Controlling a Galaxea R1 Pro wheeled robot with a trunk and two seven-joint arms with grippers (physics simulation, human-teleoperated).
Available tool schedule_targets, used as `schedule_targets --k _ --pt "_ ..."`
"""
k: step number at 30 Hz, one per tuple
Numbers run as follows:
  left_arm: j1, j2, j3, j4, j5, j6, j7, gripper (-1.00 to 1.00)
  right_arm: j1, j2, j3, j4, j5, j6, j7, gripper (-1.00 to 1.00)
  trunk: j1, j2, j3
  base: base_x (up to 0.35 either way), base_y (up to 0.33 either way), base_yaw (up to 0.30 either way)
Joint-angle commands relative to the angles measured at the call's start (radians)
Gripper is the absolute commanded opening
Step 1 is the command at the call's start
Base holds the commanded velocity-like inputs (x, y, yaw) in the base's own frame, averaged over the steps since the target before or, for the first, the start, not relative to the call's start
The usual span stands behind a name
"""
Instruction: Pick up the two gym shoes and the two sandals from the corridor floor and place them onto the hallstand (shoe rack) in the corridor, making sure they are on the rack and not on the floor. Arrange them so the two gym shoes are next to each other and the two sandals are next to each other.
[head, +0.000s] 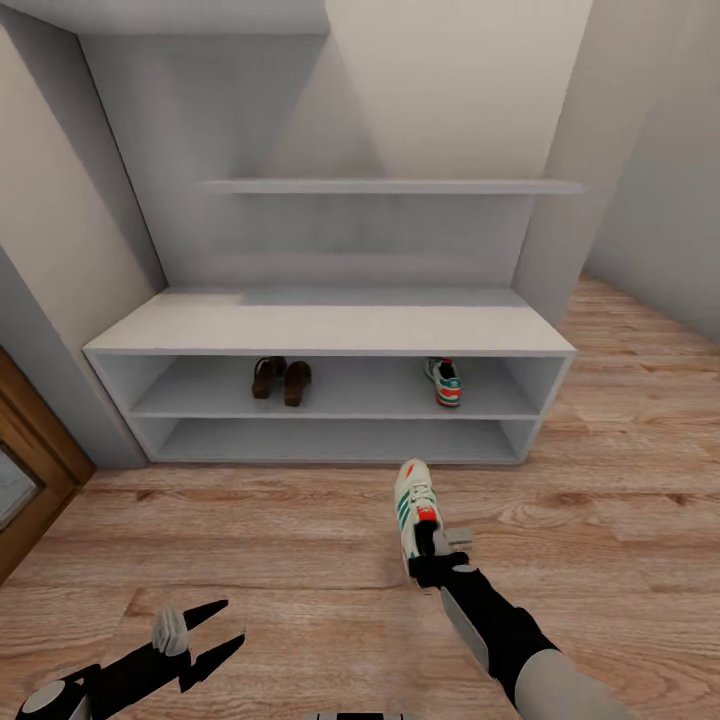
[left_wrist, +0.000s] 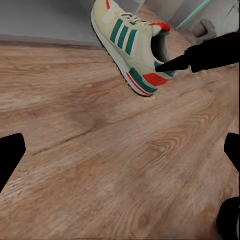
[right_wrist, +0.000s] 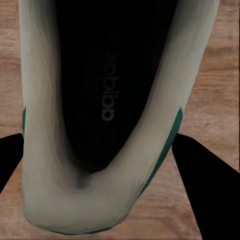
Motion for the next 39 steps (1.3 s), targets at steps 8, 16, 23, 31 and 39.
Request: schedule_targets --k 8,16,23,31,39 --pt "0.019 0.042 0.003 0.000 0.002 -0.005 -0.128 1.00 -0.104 0.020 0.005 -0.004 -0.016 0.095 -0.062 -1.00 0.000 0.000 -0.001 0.000 0.000 0.000" --pt "0.022 0.091 -0.001 0.001 0.000 -0.003 -0.202 1.00 -0.156 0.021 0.005 -0.045 -0.014 0.148 -0.067 -1.00 0.000 0.000 -0.001 0.000 0.000 0.000" --pt "0.022 0.090 -0.010 0.001 -0.001 -0.002 -0.199 1.00 -0.235 0.022 0.005 -0.057 -0.014 0.236 -0.068 -1.00 0.000 0.000 -0.001 0.000 0.000 0.000" --pt "0.022 0.089 -0.012 0.001 0.000 -0.002 -0.199 1.00 -0.239 0.021 0.005 -0.052 -0.014 0.259 -0.068 -1.00 0.000 0.000 -0.001 0.186 0.000 0.000" --pt "0.022 0.089 -0.011 0.001 0.001 -0.002 -0.199 1.00 -0.239 0.021 0.005 -0.052 -0.014 0.259 -0.068 -1.00 0.000 0.000 -0.001 0.327 0.000 0.000"
